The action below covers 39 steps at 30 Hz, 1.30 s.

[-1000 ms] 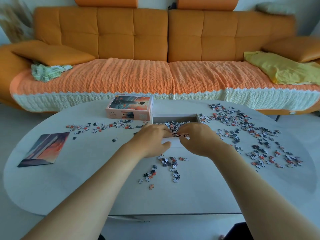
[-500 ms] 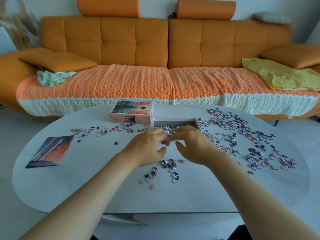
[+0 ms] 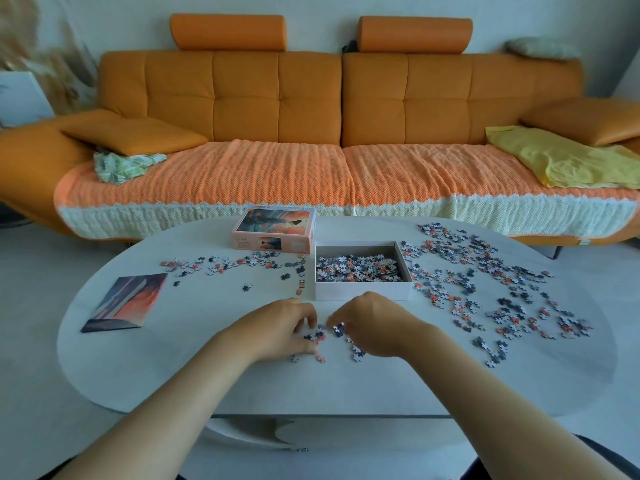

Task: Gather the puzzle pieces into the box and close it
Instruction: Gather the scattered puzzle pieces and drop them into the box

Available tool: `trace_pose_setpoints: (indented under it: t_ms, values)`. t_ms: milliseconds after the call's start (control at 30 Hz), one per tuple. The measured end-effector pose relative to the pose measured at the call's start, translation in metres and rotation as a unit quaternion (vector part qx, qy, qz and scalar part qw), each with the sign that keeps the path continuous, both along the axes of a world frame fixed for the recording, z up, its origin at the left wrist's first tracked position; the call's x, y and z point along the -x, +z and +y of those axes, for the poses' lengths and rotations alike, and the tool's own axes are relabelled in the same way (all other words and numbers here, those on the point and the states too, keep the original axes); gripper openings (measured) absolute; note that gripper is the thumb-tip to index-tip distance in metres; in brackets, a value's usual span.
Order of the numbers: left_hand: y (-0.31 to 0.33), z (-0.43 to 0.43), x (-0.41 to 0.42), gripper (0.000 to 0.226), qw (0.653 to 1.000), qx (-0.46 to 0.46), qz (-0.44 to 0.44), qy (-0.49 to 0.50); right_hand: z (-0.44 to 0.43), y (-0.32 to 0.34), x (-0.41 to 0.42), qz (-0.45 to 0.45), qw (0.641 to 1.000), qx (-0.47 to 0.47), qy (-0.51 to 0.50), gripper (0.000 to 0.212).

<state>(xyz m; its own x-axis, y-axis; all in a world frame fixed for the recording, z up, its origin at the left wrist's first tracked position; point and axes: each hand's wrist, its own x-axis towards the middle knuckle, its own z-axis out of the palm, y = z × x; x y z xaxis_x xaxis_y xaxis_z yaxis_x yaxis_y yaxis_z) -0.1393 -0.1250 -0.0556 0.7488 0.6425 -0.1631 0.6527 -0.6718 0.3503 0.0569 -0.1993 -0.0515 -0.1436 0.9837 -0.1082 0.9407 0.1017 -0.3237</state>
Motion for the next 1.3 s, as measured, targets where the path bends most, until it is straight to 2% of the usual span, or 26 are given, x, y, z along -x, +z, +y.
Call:
trace_pose_setpoints:
  t_ms: [100,167,267,367,467,600,700,767,800,867,933,1000,1067,1133,1200,1300]
  values:
    - [-0.005,-0.002,-0.008,0.024,0.999,0.021,-0.042,0.006,-0.006,0.013,-0.009,0.035,0.999,0.0,-0.022,0.042]
    - [-0.007,-0.005,-0.015,0.029,0.997,0.041,-0.064,0.01,-0.009,0.017,-0.02,0.037,0.998,0.008,-0.056,0.041]
    - [0.001,-0.008,-0.018,0.04,0.994,0.085,-0.07,0.024,-0.011,0.012,-0.034,-0.011,0.994,0.033,-0.108,0.041]
    - [0.012,-0.004,-0.007,0.047,0.994,0.107,0.008,0.029,-0.01,0.002,-0.034,-0.036,0.992,0.032,-0.115,0.033]
    - [0.014,0.0,0.006,0.038,0.993,0.093,0.074,0.024,-0.005,-0.003,-0.025,-0.033,0.995,0.01,-0.099,0.029]
    - [0.005,0.002,0.007,0.021,0.996,0.075,0.01,0.047,-0.003,-0.003,-0.016,0.011,0.995,0.0,-0.103,0.034]
    - [-0.002,0.0,-0.001,0.017,0.995,0.073,-0.048,0.056,-0.003,0.005,-0.015,0.034,0.993,0.005,-0.112,0.038]
    - [-0.002,-0.001,-0.007,0.021,0.993,0.076,-0.071,0.057,-0.004,0.012,-0.018,0.026,0.994,0.04,-0.101,0.039]
    - [-0.001,-0.002,-0.01,0.027,0.993,0.076,-0.076,0.056,-0.006,0.016,-0.019,0.023,0.992,0.077,-0.097,0.048]
    - [0.001,-0.003,-0.014,0.051,0.995,0.064,-0.06,0.043,-0.01,0.02,-0.021,0.007,0.986,0.14,-0.094,0.071]
    - [0.0,-0.005,-0.017,0.075,0.999,0.045,-0.014,0.018,-0.011,0.018,-0.018,-0.019,0.986,0.142,-0.089,0.077]
    - [-0.003,-0.008,-0.023,0.071,0.999,0.032,-0.004,-0.006,-0.009,0.015,-0.012,-0.032,0.989,0.115,-0.082,0.067]
    - [-0.005,-0.01,-0.028,0.052,0.999,0.032,-0.028,-0.02,-0.005,0.016,-0.005,-0.064,0.992,0.091,-0.062,0.046]
    - [-0.005,-0.011,-0.031,0.04,0.998,0.034,-0.039,-0.021,-0.003,0.017,-0.001,-0.085,0.991,0.084,-0.054,0.036]
    - [-0.002,-0.009,-0.031,0.039,0.998,0.036,-0.038,-0.018,-0.002,0.017,-0.003,-0.061,0.992,0.083,-0.07,0.039]
    - [0.003,-0.006,-0.024,0.067,0.999,0.044,-0.01,-0.003,-0.002,0.014,-0.009,0.029,0.988,0.103,-0.114,0.064]
